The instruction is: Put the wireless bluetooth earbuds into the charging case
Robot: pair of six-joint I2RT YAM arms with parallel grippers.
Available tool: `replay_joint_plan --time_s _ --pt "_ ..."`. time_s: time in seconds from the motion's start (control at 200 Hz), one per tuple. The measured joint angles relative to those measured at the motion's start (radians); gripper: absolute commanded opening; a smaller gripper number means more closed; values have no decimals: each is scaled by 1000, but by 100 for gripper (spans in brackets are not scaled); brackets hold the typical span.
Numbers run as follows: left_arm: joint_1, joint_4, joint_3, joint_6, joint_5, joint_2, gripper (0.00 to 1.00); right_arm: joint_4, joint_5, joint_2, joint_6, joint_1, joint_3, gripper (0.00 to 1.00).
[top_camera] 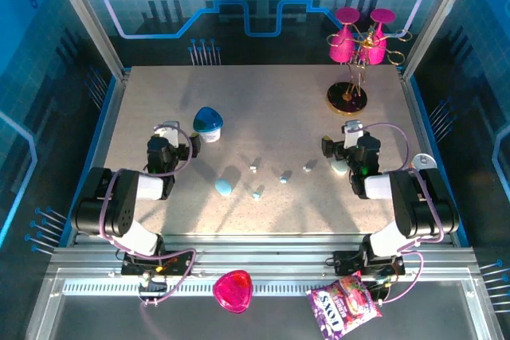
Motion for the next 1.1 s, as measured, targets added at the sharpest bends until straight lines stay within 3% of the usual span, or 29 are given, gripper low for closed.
replay_joint_plan --time_s 1.101 --pt "0 56 -62 -18 -37 -34 99 7 6 -15 1 0 -8 100"
